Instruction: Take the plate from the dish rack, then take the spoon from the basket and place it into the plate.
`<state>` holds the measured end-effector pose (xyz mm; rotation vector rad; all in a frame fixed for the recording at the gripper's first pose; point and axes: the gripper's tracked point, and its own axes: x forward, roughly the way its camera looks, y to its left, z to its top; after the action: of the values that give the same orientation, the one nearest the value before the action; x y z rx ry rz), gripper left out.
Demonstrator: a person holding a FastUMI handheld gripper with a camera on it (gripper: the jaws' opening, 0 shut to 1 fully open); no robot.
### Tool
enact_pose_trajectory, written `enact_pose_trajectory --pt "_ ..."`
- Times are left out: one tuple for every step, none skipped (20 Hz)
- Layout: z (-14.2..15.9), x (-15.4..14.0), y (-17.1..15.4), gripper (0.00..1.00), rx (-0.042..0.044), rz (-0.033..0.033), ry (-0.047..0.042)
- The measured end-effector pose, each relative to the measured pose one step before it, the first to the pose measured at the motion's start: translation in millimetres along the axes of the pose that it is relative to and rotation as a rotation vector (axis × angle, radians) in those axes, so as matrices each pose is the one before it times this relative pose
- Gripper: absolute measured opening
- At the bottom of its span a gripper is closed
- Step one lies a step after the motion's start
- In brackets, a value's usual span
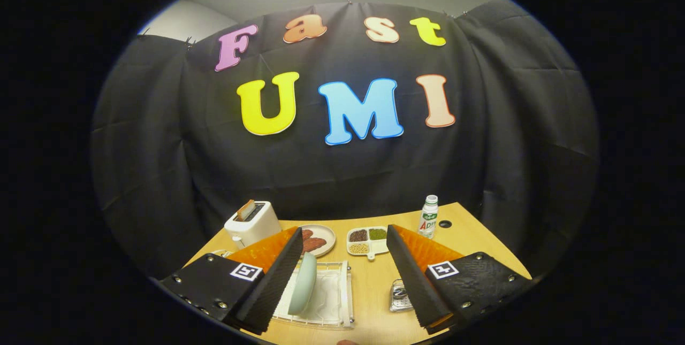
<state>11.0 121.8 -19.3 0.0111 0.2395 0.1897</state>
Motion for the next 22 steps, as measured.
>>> enact_pose_trajectory --pt "-0.91 5.39 4.29 0.97 -0.00600 0.00885 0.03155" --pt "-4.67 5.76 6.02 0.97 -0.00178 0.01276 0.04864" --pt "-6.18 3.41 4.80 0.97 -0.00951 0.01348 0.05234" --pt "-0.73 4.50 8.07 0.97 -0.00556 0.02225 0.03620" --pt "1.26 6.79 3.17 0.97 -0.00957 0.00478 0.02222" --pt "4.28 1.57 -0.57 0.97 -0.00974 0.00199 0.02153" --pt "1.55 2.80 2.08 0.97 0.00707 0.00609 0.00661" --pt "2.13 0.76 0.67 0.97 0.00850 -0.00188 -0.00245" --pt "5.66 -0.16 -0.14 0.97 0.01112 -0.00771 -0.01797" --pt "6.67 -0.98 -2.52 0.97 0.00789 -0.01297 -0.02566" --pt "11.65 -4.34 -2.87 0.97 0.01462 -0.01121 -0.05219" --pt "11.76 -0.91 -0.26 0.96 0.01428 -0.00809 -0.06473" --pt "12.64 -3.82 -2.85 0.96 -0.00142 -0.01468 -0.05276" --pt "5.35 -2.64 -1.37 0.96 -0.01282 -0.00772 -0.01553" --pt "-4.84 0.38 3.03 0.96 -0.01712 0.00420 0.03137" --pt "-17.10 4.86 4.16 0.96 -0.02165 -0.00017 0.06426" --pt "-14.78 2.21 1.33 0.96 -0.02298 -0.00534 0.07245" --pt "-12.30 3.89 2.83 0.96 -0.01490 -0.00415 0.06410" --pt "-11.20 5.38 3.84 0.96 -0.00916 -0.00765 0.05642" --pt "-6.54 6.53 2.33 0.96 -0.01963 -0.02125 0.05301" --pt "-10.98 8.63 -1.57 0.96 -0.03347 -0.03603 0.06126" --pt "-13.46 9.49 3.22 0.96 -0.02024 -0.01409 0.05822"
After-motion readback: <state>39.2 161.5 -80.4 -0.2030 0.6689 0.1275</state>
